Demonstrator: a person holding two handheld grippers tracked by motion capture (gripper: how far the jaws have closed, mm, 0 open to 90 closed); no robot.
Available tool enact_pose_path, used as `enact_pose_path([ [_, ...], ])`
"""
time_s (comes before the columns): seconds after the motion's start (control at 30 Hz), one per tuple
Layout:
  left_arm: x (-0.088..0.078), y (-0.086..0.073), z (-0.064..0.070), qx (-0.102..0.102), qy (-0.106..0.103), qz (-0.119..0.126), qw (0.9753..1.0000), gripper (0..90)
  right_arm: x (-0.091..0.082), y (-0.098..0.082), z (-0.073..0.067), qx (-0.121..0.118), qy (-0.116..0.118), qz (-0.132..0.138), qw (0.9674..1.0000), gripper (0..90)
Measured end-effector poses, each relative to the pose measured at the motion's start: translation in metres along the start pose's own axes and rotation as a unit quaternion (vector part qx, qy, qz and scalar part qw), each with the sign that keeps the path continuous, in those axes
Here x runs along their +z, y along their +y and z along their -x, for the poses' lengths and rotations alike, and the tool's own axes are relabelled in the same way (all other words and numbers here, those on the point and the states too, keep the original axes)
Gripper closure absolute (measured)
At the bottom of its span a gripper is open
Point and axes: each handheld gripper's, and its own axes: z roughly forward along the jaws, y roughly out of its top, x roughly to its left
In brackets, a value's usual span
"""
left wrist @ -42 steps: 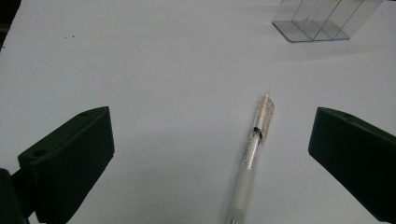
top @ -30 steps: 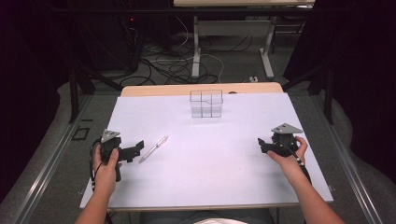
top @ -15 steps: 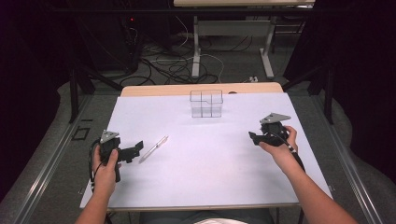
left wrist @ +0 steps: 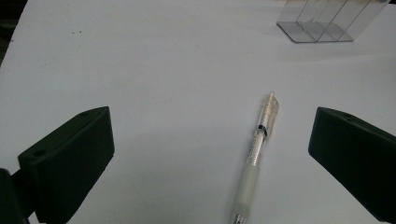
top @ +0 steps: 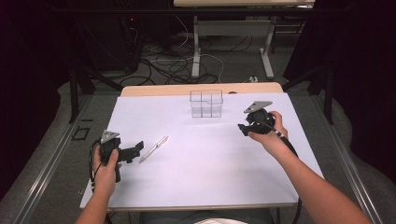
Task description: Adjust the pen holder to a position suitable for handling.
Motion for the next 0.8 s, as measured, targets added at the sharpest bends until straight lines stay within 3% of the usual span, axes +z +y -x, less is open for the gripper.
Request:
enact_pose_path([
  [0.1,0.000,0.000,0.000,-0.001,-0.001,-0.001,1.0000,0.2,0.003,0.012,-0.003,-0.016,0.011,-0.008,0.9998,44.3],
  [0.17,0.000,0.000,0.000,0.000,0.001,-0.002,1.0000,0.2,0.007,0.023,-0.005,-0.048,0.021,-0.006,0.9986,44.3],
  [0.27,0.001,0.000,0.000,0.000,0.000,-0.003,1.0000,0.2,0.008,0.030,-0.006,-0.057,0.029,-0.006,0.9980,44.8],
  [0.37,0.001,0.000,-0.001,-0.003,0.002,-0.003,1.0000,0.2,0.012,0.047,-0.008,-0.084,0.038,-0.017,0.9956,43.8],
  [0.5,0.001,0.000,-0.001,-0.004,0.002,-0.004,1.0000,0.2,0.013,0.059,-0.011,-0.097,0.032,-0.021,0.9945,43.7],
  [0.6,0.001,-0.001,-0.001,-0.004,0.001,-0.004,1.0000,0.2,0.016,0.069,-0.013,-0.102,0.040,-0.017,0.9938,46.7],
  [0.67,0.002,-0.001,-0.001,-0.004,0.000,-0.004,1.0000,0.2,0.020,0.078,-0.015,-0.132,0.039,-0.020,0.9903,49.2],
  [0.7,0.002,-0.001,-0.001,-0.004,0.000,-0.004,1.0000,0.2,0.020,0.078,-0.015,-0.132,0.039,-0.020,0.9903,49.2],
  [0.8,0.002,-0.001,-0.001,-0.005,0.000,-0.004,1.0000,0.2,0.024,0.087,-0.018,-0.160,0.037,-0.024,0.9862,52.2],
])
